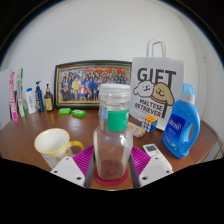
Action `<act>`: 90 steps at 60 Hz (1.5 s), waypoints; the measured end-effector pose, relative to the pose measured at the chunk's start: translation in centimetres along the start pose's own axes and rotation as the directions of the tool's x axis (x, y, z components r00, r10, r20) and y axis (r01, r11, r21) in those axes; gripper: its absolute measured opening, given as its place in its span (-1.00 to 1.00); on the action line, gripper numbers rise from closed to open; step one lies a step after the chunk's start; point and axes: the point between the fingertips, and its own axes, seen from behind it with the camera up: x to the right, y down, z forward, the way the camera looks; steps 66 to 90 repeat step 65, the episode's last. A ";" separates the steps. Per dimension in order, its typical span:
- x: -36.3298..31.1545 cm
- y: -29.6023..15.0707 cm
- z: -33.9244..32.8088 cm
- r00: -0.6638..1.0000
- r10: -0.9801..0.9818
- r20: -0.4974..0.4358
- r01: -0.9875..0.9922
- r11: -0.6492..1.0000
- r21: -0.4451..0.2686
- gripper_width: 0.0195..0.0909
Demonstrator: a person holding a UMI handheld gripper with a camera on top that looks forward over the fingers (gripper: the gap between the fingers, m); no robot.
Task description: Pour water
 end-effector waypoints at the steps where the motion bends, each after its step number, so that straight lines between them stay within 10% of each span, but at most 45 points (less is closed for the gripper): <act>1: 0.1 0.4 0.0 1.000 -0.002 -0.002 0.002 1.000 -0.020 0.06; 6: -0.2 1.4 -0.9 1.000 -0.003 -0.004 0.003 0.997 -0.083 0.89; 34: -5.2 -0.8 -20.8 0.994 0.025 -0.111 -0.056 0.955 -0.290 0.84; 90: -7.6 -1.7 -28.0 0.984 0.000 -0.176 -0.051 0.958 -0.282 0.84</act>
